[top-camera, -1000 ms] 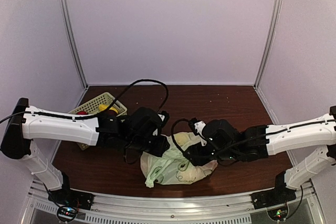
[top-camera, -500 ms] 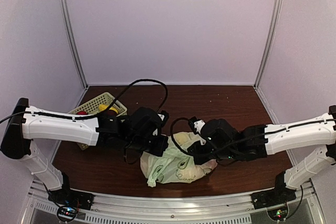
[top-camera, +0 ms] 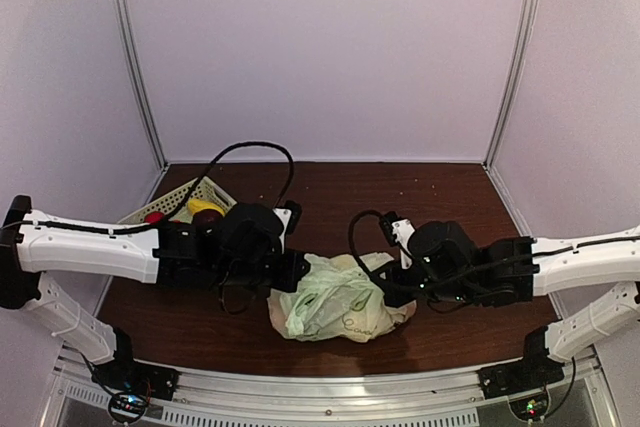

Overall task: Untie the knot of the plastic bag and take out the fruit
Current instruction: Untie the bag handles from the takeout bag.

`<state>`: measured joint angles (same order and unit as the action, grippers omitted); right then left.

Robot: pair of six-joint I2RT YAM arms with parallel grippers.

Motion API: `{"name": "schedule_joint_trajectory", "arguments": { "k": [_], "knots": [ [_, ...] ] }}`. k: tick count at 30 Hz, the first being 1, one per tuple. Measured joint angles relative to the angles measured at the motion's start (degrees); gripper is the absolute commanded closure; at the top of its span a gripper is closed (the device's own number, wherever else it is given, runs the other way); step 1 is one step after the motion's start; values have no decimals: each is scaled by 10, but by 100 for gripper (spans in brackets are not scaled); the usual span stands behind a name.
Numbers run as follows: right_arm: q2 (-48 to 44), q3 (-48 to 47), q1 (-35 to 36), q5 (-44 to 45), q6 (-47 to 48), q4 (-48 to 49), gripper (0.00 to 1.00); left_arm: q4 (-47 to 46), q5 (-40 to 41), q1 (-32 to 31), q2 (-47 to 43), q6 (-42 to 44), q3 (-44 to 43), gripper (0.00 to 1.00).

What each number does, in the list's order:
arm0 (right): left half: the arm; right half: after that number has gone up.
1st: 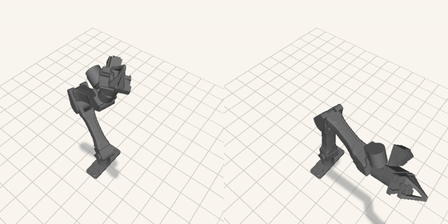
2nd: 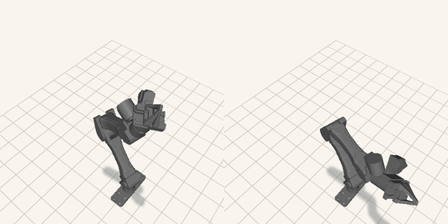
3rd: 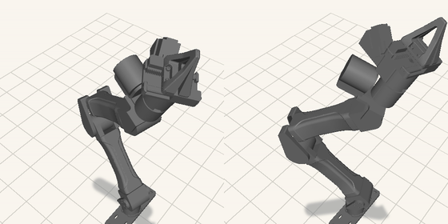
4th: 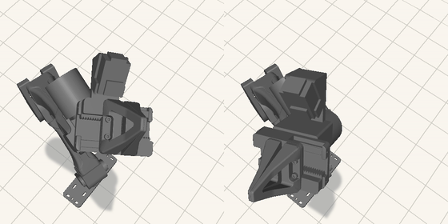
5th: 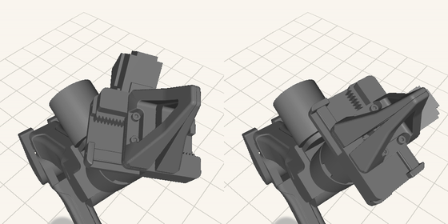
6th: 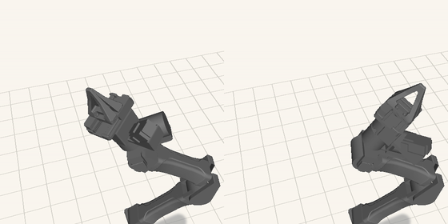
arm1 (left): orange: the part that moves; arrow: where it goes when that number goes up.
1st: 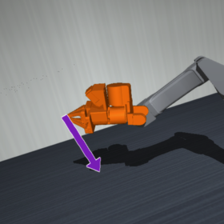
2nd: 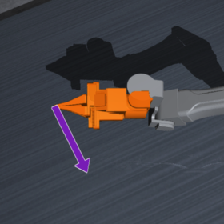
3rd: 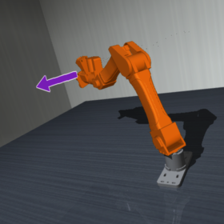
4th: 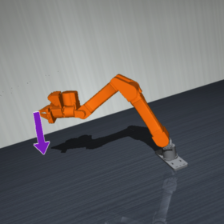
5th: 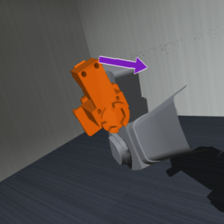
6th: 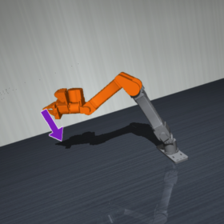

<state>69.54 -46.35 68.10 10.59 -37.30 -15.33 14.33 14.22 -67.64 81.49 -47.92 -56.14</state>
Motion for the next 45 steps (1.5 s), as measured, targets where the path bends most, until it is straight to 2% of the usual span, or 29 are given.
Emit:
{"name": "schedule_joint_trajectory", "arguments": {
  "k": [6,13,18,20,24,29,45],
  "knots": [
    [7,65,0,-5,-26,24,100,-12,3,0,-2,-31,53,100],
    [9,74,0,-13,-33,30,98,-16,0,1,-2,-43,68,100],
    [-1,40,0,-21,-6,-2,59,-29,-5,2,-2,-35,68,100],
    [-21,18,0,-24,17,-17,54,-35,-10,2,-4,-31,68,100],
    [-49,-36,-1,-34,52,-42,55,-45,-16,2,-19,-27,70,100],
    [-15,-96,-7,-74,112,-74,57,-53,-21,3,-38,-25,78,100],
    [106,-135,-90,-250,263,-108,62,-54,-38,5,-40,-17,80,100]
  ]
}}
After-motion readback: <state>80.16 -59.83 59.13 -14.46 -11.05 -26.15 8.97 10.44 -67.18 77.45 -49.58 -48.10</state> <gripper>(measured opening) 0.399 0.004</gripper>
